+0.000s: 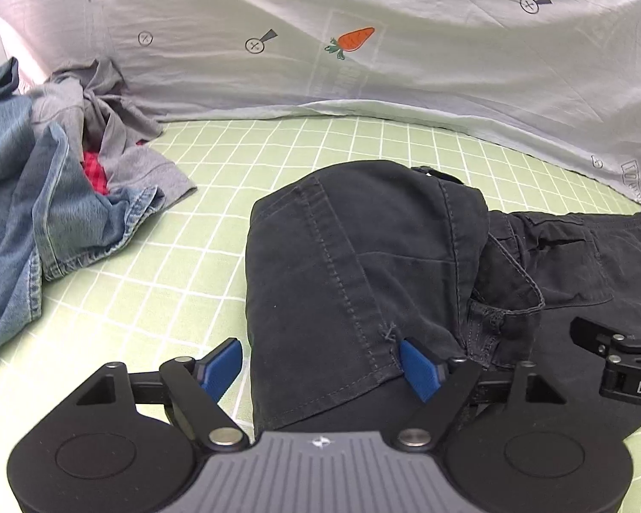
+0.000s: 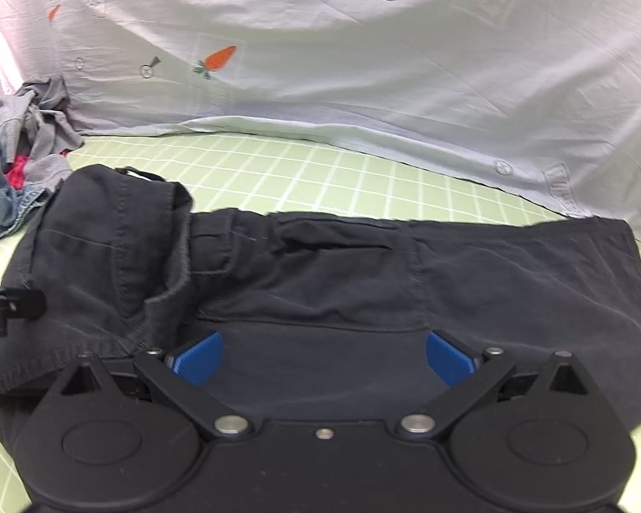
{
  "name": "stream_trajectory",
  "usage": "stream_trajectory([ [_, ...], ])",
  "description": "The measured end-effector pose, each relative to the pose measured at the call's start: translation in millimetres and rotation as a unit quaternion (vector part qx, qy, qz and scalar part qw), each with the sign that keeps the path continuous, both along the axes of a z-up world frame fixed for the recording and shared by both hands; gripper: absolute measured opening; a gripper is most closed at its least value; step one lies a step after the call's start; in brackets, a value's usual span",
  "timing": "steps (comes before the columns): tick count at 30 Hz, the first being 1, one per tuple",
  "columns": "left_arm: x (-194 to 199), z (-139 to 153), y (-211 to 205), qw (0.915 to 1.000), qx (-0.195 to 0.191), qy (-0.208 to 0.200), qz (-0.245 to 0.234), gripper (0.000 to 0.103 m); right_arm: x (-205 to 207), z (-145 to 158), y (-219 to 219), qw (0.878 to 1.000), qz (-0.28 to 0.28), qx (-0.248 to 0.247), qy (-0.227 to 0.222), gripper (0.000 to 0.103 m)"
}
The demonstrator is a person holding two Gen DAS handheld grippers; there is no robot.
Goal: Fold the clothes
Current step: 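Grasp the folded waistband edge with the right gripper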
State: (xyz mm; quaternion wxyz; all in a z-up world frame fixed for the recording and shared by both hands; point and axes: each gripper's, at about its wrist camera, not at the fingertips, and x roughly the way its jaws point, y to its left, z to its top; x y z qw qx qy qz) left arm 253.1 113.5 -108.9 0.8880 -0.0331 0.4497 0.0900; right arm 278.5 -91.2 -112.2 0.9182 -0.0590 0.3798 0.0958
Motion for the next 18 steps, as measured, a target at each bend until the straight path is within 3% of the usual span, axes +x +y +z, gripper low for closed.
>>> stream_trajectory([
  [5,3,-8,7,0.9998,-0.019,0.002,0.000,0.085,10,8,42,0.999,0.042,0.018,-0.002,0.101],
  [7,4,-11,10,0.9996,-0.027,0.002,0.000,0.087,15,4,52,0.999,0.049,0.021,0.014,0.090],
  [11,6,-17,16,0.9991,-0.043,0.004,0.000,0.089,28,-6,64,0.996,0.053,0.035,0.055,0.078],
  [14,7,-18,17,0.9989,-0.047,0.002,-0.001,0.090,32,-16,69,0.991,0.071,0.059,0.094,0.058],
  [16,6,-14,13,0.9991,-0.042,-0.001,-0.001,0.090,28,-21,75,0.990,0.089,0.053,0.095,0.034],
  [17,6,-13,11,0.9992,-0.040,-0.003,-0.001,0.090,25,-23,78,0.990,0.098,0.047,0.092,0.029],
  [18,6,-11,9,0.9993,-0.037,-0.005,-0.001,0.090,21,-23,80,0.990,0.104,0.038,0.083,0.013],
])
